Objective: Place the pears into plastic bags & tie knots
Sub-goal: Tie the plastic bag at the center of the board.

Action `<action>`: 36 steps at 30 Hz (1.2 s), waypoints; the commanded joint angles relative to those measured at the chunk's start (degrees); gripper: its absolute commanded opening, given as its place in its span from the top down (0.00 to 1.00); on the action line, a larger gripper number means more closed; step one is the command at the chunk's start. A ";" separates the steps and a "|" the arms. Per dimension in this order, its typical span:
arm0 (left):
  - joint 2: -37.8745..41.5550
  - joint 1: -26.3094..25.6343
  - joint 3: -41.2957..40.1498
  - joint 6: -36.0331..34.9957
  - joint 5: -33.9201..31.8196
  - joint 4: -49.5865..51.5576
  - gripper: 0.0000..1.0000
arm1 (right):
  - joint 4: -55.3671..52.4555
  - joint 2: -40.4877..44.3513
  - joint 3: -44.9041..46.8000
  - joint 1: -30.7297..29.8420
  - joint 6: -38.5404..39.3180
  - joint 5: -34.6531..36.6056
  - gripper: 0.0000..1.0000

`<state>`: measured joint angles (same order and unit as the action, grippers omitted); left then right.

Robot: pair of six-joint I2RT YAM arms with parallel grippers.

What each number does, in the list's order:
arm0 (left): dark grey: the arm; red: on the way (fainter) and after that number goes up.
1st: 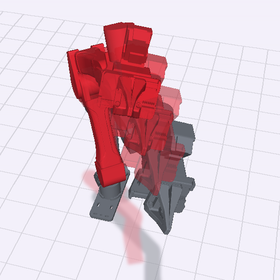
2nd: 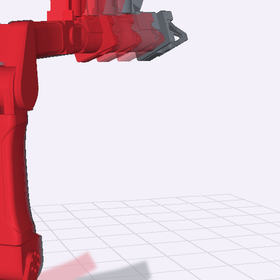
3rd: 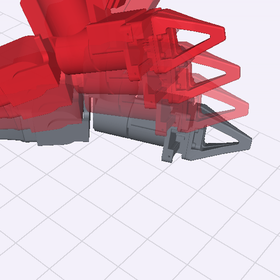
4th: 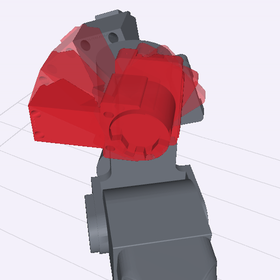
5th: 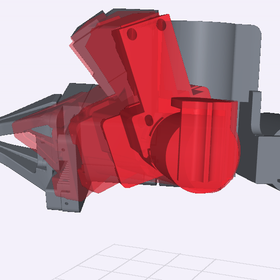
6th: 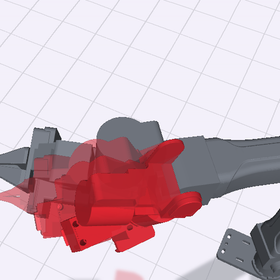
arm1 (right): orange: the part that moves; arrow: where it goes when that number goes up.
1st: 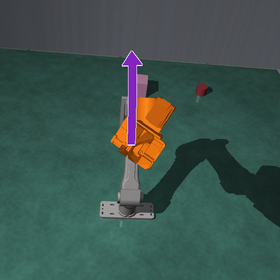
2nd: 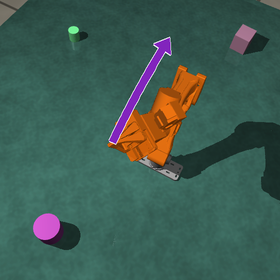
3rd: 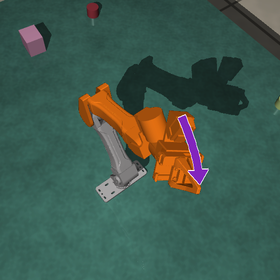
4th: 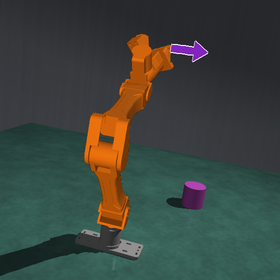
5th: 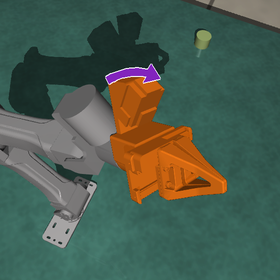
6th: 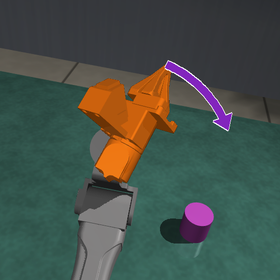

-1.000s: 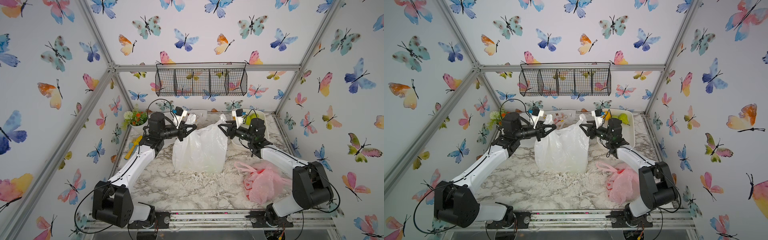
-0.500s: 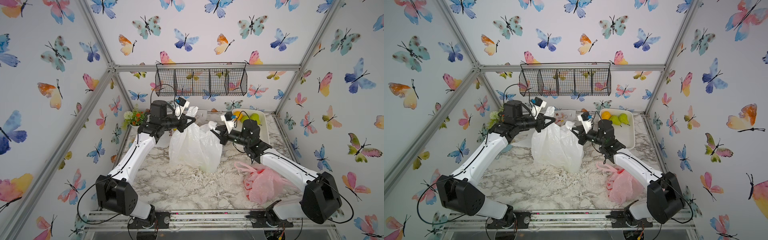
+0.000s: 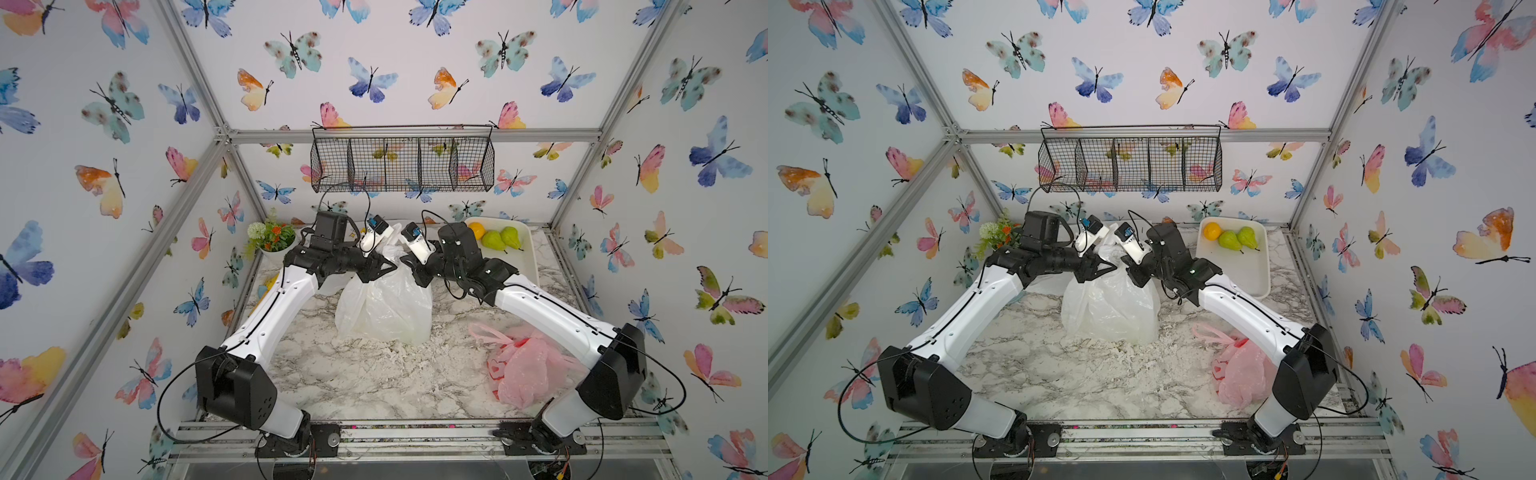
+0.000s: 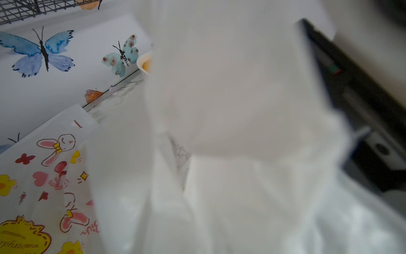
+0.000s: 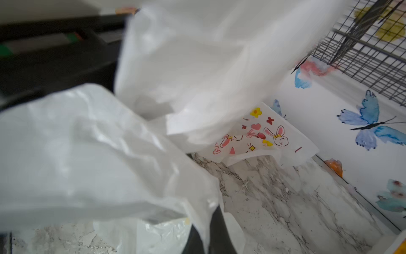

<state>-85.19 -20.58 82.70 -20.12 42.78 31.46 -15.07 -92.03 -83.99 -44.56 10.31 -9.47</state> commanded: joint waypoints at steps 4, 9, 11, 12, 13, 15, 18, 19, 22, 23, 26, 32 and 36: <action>3.82 0.54 -1.86 -4.06 5.45 0.06 0.39 | -5.84 0.01 -3.00 -1.11 2.67 2.62 0.98; 2.36 0.59 -0.31 -2.55 4.20 -0.87 0.25 | -5.09 0.65 -2.42 -2.01 3.78 1.28 0.98; 0.75 0.63 1.84 -2.38 3.78 0.21 0.28 | -3.62 1.30 -1.39 -2.63 4.89 0.92 0.97; 0.28 0.67 2.61 -2.38 3.89 0.65 0.29 | -3.40 1.28 -1.26 -2.88 5.35 1.01 0.98; -0.10 0.63 3.16 -2.23 3.96 0.84 0.30 | -3.77 0.93 -1.54 -3.11 5.92 1.41 0.97; -0.29 0.78 3.76 -2.20 4.02 0.81 0.32 | -4.94 0.21 -2.44 -3.54 6.69 1.93 0.97; -0.11 1.32 3.94 -2.34 4.88 0.64 0.39 | -5.02 0.09 -2.33 -3.79 7.19 1.59 0.97; 0.02 1.42 3.77 -2.30 5.46 0.43 0.43 | -4.66 0.17 -2.21 -3.79 7.14 1.48 0.98; -0.01 1.51 3.05 -1.99 6.70 -0.40 0.60 | -4.10 0.18 -2.32 -3.78 6.83 0.88 0.97; -0.06 1.51 2.71 -1.73 7.08 -1.10 0.68 | -3.98 0.18 -2.41 -3.82 6.71 0.55 0.97; 0.24 1.51 1.61 -1.41 7.38 -2.56 0.86 | -3.91 0.63 -2.73 -3.72 3.77 -0.84 0.82; 2.81 2.69 -4.48 -1.55 9.09 -7.62 0.88 | -5.71 5.61 -4.38 1.79 -9.34 -11.08 0.40; 2.97 2.74 -5.44 -2.03 9.67 -8.00 0.87 | -13.22 2.30 -13.13 5.00 -17.55 -17.42 0.39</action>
<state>-84.12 -18.06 77.28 -21.65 50.00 25.45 -23.49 -89.30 -91.57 -41.04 1.10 -19.97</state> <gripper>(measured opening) 0.124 0.604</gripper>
